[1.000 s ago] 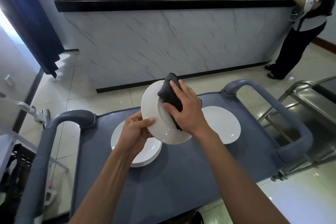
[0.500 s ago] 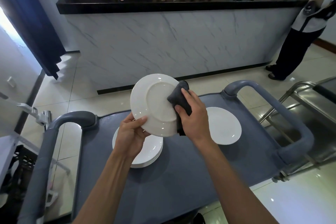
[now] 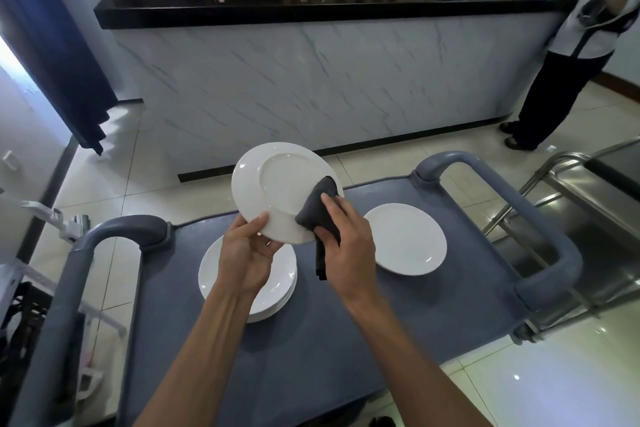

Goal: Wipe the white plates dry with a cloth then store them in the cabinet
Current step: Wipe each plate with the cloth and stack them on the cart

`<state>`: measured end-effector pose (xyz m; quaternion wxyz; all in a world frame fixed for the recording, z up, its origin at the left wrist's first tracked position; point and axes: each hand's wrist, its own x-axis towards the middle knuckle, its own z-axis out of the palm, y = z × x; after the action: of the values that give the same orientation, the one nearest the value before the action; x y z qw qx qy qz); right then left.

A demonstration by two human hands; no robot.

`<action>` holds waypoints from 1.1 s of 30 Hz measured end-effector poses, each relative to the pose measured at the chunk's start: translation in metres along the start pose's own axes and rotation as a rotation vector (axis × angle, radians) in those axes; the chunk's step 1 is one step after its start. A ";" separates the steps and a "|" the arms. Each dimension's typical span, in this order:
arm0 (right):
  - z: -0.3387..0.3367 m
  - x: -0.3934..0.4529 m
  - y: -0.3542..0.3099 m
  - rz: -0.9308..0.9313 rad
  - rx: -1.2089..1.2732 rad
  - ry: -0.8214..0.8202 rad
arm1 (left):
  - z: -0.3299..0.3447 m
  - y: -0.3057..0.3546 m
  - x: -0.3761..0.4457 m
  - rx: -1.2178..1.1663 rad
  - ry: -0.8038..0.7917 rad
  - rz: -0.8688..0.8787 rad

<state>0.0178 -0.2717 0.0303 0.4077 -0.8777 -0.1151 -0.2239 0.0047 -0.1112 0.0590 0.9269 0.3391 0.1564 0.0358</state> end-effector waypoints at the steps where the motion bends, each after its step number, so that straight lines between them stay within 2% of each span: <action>1: -0.002 -0.001 0.002 -0.004 0.001 -0.010 | 0.002 -0.002 0.001 -0.014 0.000 0.001; 9: -0.032 -0.001 0.032 0.003 0.131 -0.055 | 0.022 -0.022 0.017 -0.017 0.042 0.019; 14: -0.063 0.013 0.060 0.084 0.191 -0.020 | 0.045 -0.034 0.031 0.204 0.098 0.058; 18: -0.087 0.024 0.085 0.130 0.183 -0.011 | 0.068 -0.050 0.040 0.490 0.101 0.135; 23: -0.115 0.033 0.111 0.186 0.208 -0.028 | 0.088 -0.082 0.054 0.899 0.011 0.278; 29: -0.138 0.040 0.147 0.242 0.203 -0.031 | 0.099 -0.128 0.067 1.564 -0.035 0.424; 33: -0.151 0.039 0.170 0.250 0.195 -0.038 | 0.109 -0.156 0.062 1.836 -0.104 0.468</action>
<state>0.0720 -0.4952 0.0221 0.5136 -0.8454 -0.0337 -0.1427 0.0916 -0.2872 0.0217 0.2731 0.9595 0.0101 0.0684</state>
